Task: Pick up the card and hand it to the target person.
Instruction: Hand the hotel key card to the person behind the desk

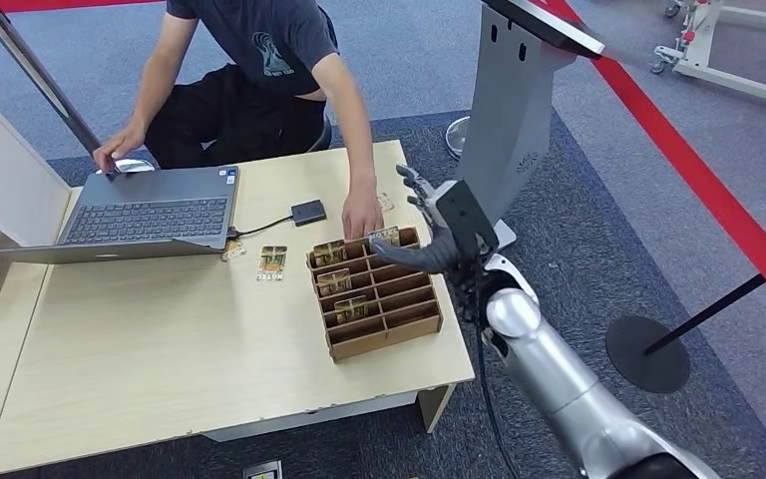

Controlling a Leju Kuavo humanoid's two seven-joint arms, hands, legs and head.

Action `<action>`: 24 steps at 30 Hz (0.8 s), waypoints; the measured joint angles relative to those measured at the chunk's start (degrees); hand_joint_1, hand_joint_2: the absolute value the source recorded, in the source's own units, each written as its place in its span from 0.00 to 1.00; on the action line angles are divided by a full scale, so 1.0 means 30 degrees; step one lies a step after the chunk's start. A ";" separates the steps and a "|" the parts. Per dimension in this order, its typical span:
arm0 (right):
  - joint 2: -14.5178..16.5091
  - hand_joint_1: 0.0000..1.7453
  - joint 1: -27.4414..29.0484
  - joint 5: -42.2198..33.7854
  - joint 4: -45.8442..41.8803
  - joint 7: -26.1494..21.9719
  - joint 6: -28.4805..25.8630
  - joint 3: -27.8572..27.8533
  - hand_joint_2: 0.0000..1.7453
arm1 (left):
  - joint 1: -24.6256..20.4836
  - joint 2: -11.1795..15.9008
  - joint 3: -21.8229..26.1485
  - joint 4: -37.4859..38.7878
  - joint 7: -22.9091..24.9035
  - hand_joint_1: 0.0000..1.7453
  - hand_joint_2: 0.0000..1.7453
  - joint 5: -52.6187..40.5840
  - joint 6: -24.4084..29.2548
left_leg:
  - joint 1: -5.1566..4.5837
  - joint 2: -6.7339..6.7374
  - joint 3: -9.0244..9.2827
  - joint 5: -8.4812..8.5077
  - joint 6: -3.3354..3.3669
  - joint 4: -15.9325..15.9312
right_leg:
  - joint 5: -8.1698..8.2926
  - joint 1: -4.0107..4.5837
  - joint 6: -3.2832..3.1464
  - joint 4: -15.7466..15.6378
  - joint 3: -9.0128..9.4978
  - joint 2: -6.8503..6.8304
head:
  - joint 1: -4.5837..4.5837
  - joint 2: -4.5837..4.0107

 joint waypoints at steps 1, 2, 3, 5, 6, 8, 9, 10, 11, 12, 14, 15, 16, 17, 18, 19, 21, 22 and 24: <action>-0.0492 0.00 0.0541 0.0271 -0.0803 0.0108 0.0109 -0.0228 1.00 | 0.0028 0.0009 0.0020 0.0000 -0.0186 0.00 1.00 0.0177 -0.0049 | 0.0002 -0.0002 0.0001 -0.0001 0.0001 0.0001 | 0.0000 -0.0002 0.0000 -0.0004 0.0000 0.0000 | -0.0002 0.0000; -0.0938 0.00 0.1113 0.0720 -0.1579 0.0248 0.0195 -0.0450 1.00 | 0.0049 0.0022 0.0049 0.0000 -0.0375 0.00 1.00 0.0365 -0.0086 | 0.0004 -0.0004 -0.0002 -0.0002 0.0002 0.0000 | -0.0001 -0.0004 0.0000 -0.0007 0.0003 0.0000 | 0.0000 0.0000; -0.1382 0.00 0.1721 0.1246 -0.2388 0.0426 0.0257 -0.0695 1.00 | 0.0068 0.0038 0.0084 0.0000 -0.0535 0.00 1.00 0.0563 -0.0122 | 0.0006 -0.0004 -0.0004 -0.0004 0.0003 -0.0001 | -0.0001 -0.0005 0.0000 -0.0009 0.0004 0.0000 | -0.0002 0.0000; -0.2088 0.00 0.2943 0.2065 -0.3838 0.0796 0.0310 -0.1151 1.00 | 0.0098 0.0068 0.0162 0.0000 -0.0712 0.00 1.00 0.0882 -0.0226 | 0.0009 0.0006 -0.0007 -0.0007 0.0005 -0.0003 | -0.0002 -0.0005 0.0000 -0.0009 0.0003 0.0000 | -0.0004 0.0000; -0.2393 0.00 0.3499 0.2307 -0.4490 0.0949 0.0322 -0.1375 1.00 | 0.0108 0.0075 0.0211 0.0000 -0.0763 0.00 1.00 0.1002 -0.0282 | 0.0010 0.0011 -0.0007 -0.0009 0.0006 -0.0005 | -0.0002 -0.0004 0.0000 -0.0009 0.0002 0.0001 | -0.0005 0.0000; -0.2878 0.00 0.4446 0.2555 -0.5667 0.1268 0.0335 -0.1770 1.00 | 0.0115 0.0077 0.0342 0.0000 -0.0794 0.00 1.00 0.1171 -0.0386 | 0.0012 0.0011 -0.0007 -0.0009 0.0007 -0.0006 | -0.0002 -0.0004 -0.0001 -0.0009 0.0002 0.0001 | -0.0003 0.0000; -0.3095 0.00 0.4831 0.2620 -0.6185 0.1455 0.0366 -0.1945 1.00 | 0.0117 0.0075 0.0408 0.0000 -0.0796 0.00 1.00 0.1222 -0.0442 | 0.0012 0.0010 -0.0006 -0.0008 0.0007 -0.0007 | -0.0002 -0.0003 -0.0001 -0.0009 0.0002 0.0001 | -0.0005 0.0000; -0.3282 0.00 0.5176 0.2637 -0.6655 0.1678 0.0424 -0.2096 1.00 | 0.0117 0.0075 0.0468 0.0000 -0.0801 0.00 1.00 0.1268 -0.0497 | 0.0013 0.0009 -0.0005 -0.0008 0.0007 -0.0007 | -0.0002 -0.0003 -0.0001 -0.0009 0.0003 0.0001 | -0.0005 0.0000; -0.3463 0.00 0.5491 0.2593 -0.7075 0.1897 0.0530 -0.2239 1.00 | 0.0117 0.0075 0.0521 0.0000 -0.0825 0.00 1.00 0.1294 -0.0541 | 0.0013 0.0007 -0.0004 -0.0007 0.0007 -0.0007 | -0.0002 -0.0003 -0.0001 -0.0009 0.0005 0.0001 | -0.0005 0.0000; -0.3658 0.00 0.5796 0.2484 -0.7474 0.2116 0.0707 -0.2370 1.00 | 0.0115 0.0075 0.0559 0.0000 -0.0874 0.00 1.00 0.1321 -0.0566 | 0.0013 0.0007 -0.0004 -0.0007 0.0007 -0.0008 | -0.0002 -0.0003 -0.0001 -0.0009 0.0006 0.0001 | -0.0005 0.0000; -0.4020 0.00 0.6352 0.2143 -0.8176 0.2509 0.1222 -0.2585 1.00 | 0.0100 0.0075 0.0614 0.0000 -0.1003 0.00 1.00 0.1366 -0.0585 | 0.0013 0.0010 -0.0003 -0.0006 0.0007 -0.0008 | -0.0001 -0.0002 0.0000 -0.0008 0.0009 0.0001 | -0.0001 0.0000; -0.4176 0.00 0.6587 0.1967 -0.8466 0.2660 0.1513 -0.2656 1.00 | 0.0083 0.0075 0.0638 0.0000 -0.1054 0.00 1.00 0.1390 -0.0586 | 0.0012 0.0011 -0.0004 -0.0006 0.0007 -0.0008 | -0.0001 -0.0002 0.0000 -0.0008 0.0010 0.0001 | 0.0000 0.0000; -0.4322 0.00 0.6780 0.1779 -0.8720 0.2798 0.1818 -0.2707 1.00 | 0.0065 0.0075 0.0670 0.0000 -0.1080 0.00 1.00 0.1410 -0.0588 | 0.0011 0.0012 -0.0004 -0.0006 0.0007 -0.0008 | -0.0001 -0.0003 0.0000 -0.0008 0.0010 0.0001 | 0.0000 0.0000; -0.4464 0.00 0.6936 0.1581 -0.8943 0.2913 0.2133 -0.2739 1.00 | 0.0050 0.0077 0.0712 0.0000 -0.1091 0.00 1.00 0.1439 -0.0596 | 0.0010 0.0012 -0.0004 -0.0006 0.0007 -0.0007 | -0.0001 -0.0003 0.0000 -0.0008 0.0011 0.0001 | -0.0002 0.0000; -0.4592 0.00 0.7051 0.1382 -0.9136 0.3026 0.2451 -0.2748 1.00 | 0.0042 0.0078 0.0756 0.0000 -0.1093 0.00 1.00 0.1465 -0.0608 | 0.0009 0.0011 -0.0005 -0.0006 0.0007 -0.0007 | -0.0001 -0.0003 0.0000 -0.0008 0.0011 0.0001 | -0.0002 0.0000; -0.4721 0.00 0.7135 0.1207 -0.9308 0.3146 0.2781 -0.2750 1.00 | 0.0040 0.0080 0.0805 0.0000 -0.1093 0.00 1.00 0.1483 -0.0623 | 0.0008 0.0011 -0.0005 -0.0007 0.0007 -0.0007 | -0.0001 -0.0003 0.0000 -0.0008 0.0010 0.0001 | -0.0003 0.0000; -0.4941 0.00 0.7227 0.1014 -0.9553 0.3385 0.3327 -0.2738 1.00 | 0.0038 0.0084 0.0896 0.0000 -0.1093 0.00 1.00 0.1481 -0.0676 | 0.0008 0.0010 -0.0006 -0.0007 0.0008 -0.0007 | -0.0001 -0.0004 0.0000 -0.0008 0.0010 0.0001 | -0.0003 0.0000; -0.5039 0.00 0.7249 0.0994 -0.9638 0.3495 0.3533 -0.2725 1.00 | 0.0036 0.0088 0.0933 0.0000 -0.1093 0.00 1.00 0.1463 -0.0696 | 0.0008 0.0009 -0.0007 -0.0007 0.0008 -0.0007 | -0.0001 -0.0004 0.0000 -0.0008 0.0009 0.0001 | -0.0003 0.0000; -0.5204 0.00 0.7294 0.1016 -0.9772 0.3679 0.3863 -0.2694 1.00 | 0.0028 0.0095 0.0971 0.0000 -0.1087 0.00 1.00 0.1390 -0.0732 | 0.0009 0.0008 -0.0006 -0.0007 0.0008 -0.0007 | -0.0001 -0.0004 0.0000 -0.0008 0.0009 0.0001 | -0.0003 0.0000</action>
